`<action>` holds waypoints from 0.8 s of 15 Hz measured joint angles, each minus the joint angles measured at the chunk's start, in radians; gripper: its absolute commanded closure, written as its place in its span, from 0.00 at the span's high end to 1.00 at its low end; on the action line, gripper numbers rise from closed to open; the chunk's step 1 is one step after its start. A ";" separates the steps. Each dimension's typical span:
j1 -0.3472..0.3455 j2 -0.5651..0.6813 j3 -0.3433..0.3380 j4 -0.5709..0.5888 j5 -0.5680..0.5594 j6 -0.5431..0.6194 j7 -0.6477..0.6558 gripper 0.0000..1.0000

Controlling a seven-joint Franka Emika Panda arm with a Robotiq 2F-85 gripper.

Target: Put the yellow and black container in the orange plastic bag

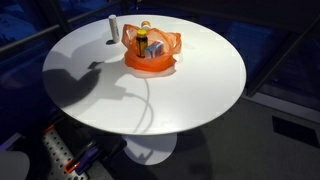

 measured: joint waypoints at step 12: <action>0.005 -0.142 -0.008 0.075 -0.186 -0.120 0.280 1.00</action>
